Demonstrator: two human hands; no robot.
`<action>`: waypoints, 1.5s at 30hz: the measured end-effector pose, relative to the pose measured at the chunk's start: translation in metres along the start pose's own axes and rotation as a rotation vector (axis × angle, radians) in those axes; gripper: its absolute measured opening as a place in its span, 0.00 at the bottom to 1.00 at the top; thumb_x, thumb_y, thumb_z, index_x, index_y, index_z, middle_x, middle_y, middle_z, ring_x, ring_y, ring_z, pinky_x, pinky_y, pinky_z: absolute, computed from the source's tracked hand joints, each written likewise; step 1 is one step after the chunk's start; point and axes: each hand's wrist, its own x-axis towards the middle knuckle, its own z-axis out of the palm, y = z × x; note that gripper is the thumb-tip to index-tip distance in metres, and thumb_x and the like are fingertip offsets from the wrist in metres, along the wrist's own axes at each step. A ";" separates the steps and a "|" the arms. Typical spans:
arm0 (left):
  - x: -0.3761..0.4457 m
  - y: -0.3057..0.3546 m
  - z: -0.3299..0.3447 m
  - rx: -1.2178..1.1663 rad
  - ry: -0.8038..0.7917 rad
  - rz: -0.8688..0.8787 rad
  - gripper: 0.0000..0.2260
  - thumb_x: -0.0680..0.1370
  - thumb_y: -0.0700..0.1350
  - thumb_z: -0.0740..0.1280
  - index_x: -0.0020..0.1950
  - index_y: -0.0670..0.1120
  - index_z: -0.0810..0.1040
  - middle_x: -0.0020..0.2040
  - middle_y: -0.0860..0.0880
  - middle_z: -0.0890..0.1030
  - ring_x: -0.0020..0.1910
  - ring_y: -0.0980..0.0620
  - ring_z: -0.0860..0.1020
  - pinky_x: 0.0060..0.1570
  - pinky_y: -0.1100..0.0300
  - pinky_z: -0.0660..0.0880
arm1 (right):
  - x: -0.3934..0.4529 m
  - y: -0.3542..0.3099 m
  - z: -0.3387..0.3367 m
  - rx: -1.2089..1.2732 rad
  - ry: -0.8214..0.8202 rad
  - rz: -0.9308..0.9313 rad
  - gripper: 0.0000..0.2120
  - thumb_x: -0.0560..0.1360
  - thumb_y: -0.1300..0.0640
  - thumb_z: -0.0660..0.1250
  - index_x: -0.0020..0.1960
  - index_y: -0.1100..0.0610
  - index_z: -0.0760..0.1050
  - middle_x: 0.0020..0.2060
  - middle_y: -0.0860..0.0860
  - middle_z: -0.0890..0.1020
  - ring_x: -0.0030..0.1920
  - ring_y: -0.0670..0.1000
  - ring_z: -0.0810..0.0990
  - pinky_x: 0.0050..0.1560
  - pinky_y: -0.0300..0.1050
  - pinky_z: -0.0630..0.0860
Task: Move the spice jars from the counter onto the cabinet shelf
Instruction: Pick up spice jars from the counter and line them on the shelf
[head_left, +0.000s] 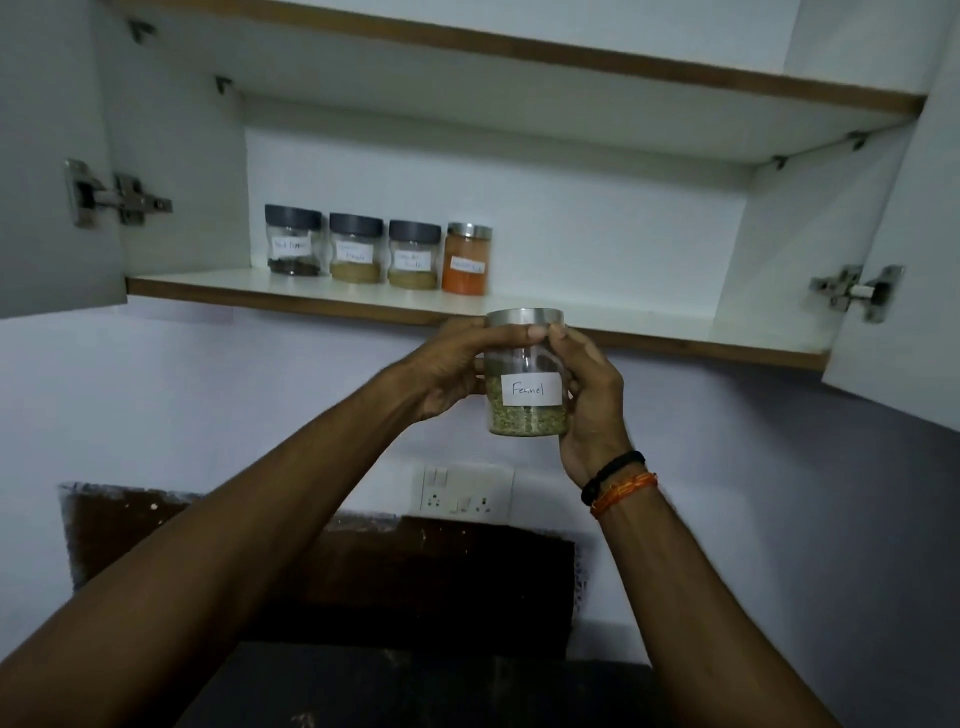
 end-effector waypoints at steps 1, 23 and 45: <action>0.006 0.007 -0.001 0.008 -0.004 0.016 0.21 0.69 0.51 0.79 0.60 0.45 0.83 0.57 0.42 0.85 0.57 0.43 0.83 0.54 0.49 0.80 | 0.006 -0.005 0.002 -0.005 -0.013 -0.017 0.26 0.70 0.47 0.72 0.63 0.60 0.79 0.60 0.61 0.82 0.63 0.65 0.78 0.62 0.65 0.75; 0.128 0.068 -0.041 0.111 0.039 0.106 0.21 0.64 0.55 0.81 0.54 0.51 0.86 0.54 0.46 0.86 0.56 0.44 0.84 0.52 0.49 0.82 | 0.145 -0.025 0.008 -0.357 0.050 -0.226 0.14 0.81 0.47 0.63 0.55 0.55 0.83 0.50 0.51 0.86 0.52 0.54 0.84 0.52 0.49 0.81; 0.211 0.032 -0.073 0.248 0.105 0.020 0.20 0.68 0.48 0.80 0.56 0.44 0.81 0.56 0.46 0.85 0.58 0.43 0.81 0.52 0.49 0.82 | 0.154 0.020 -0.037 -1.476 0.466 -0.915 0.16 0.73 0.51 0.56 0.29 0.54 0.73 0.22 0.49 0.73 0.24 0.49 0.64 0.31 0.37 0.51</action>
